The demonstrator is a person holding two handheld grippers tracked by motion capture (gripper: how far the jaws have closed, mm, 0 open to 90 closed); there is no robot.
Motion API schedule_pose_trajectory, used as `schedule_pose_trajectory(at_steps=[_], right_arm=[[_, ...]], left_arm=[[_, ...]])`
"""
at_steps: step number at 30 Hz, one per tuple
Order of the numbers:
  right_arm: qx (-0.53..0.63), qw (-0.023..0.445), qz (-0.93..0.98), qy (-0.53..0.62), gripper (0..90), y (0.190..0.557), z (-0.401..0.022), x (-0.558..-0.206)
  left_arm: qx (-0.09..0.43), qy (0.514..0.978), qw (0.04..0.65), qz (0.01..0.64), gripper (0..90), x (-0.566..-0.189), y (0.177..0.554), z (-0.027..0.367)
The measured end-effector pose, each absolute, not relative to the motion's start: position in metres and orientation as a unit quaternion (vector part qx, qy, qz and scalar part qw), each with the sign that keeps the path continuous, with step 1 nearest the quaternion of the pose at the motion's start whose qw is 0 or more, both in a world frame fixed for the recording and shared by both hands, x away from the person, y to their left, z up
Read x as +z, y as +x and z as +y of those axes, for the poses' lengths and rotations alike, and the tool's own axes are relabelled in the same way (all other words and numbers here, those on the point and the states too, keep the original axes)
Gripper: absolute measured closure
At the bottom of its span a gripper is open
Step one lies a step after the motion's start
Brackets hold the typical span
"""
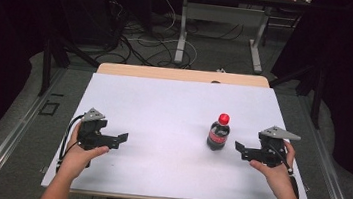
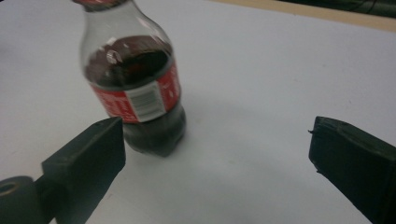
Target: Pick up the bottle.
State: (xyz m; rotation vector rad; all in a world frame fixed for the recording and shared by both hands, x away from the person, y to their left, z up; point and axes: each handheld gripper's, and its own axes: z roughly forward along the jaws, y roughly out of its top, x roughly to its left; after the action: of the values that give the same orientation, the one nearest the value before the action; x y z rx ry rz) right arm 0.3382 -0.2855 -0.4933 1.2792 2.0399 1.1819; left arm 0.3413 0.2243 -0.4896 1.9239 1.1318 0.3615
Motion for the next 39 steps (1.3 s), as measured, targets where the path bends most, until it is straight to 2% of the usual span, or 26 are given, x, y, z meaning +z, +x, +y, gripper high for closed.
schedule_pose_trajectory(at_steps=[3,7,13,21,39], right_arm=[[0.426,0.225,0.754,0.448,6.9,0.337,-0.276,-0.488],[0.421,0.223,0.766,0.432,14.0,0.341,-0.267,-0.486],[0.427,0.199,0.774,0.423,15.1,0.353,-0.255,-0.489],[0.412,0.190,0.796,0.400,17.0,0.372,-0.228,-0.496],[0.410,0.163,0.793,0.420,26.8,0.381,-0.225,-0.523]], left_arm=[[0.151,0.770,0.434,0.443,0.4,-0.483,0.337,0.219],[0.155,0.767,0.443,0.437,0.5,-0.478,0.334,0.216],[0.151,0.770,0.442,0.436,0.4,-0.475,0.330,0.212],[0.151,0.777,0.432,0.432,1.0,-0.481,0.331,0.208],[0.149,0.784,0.418,0.434,1.3,-0.488,0.332,0.208]])
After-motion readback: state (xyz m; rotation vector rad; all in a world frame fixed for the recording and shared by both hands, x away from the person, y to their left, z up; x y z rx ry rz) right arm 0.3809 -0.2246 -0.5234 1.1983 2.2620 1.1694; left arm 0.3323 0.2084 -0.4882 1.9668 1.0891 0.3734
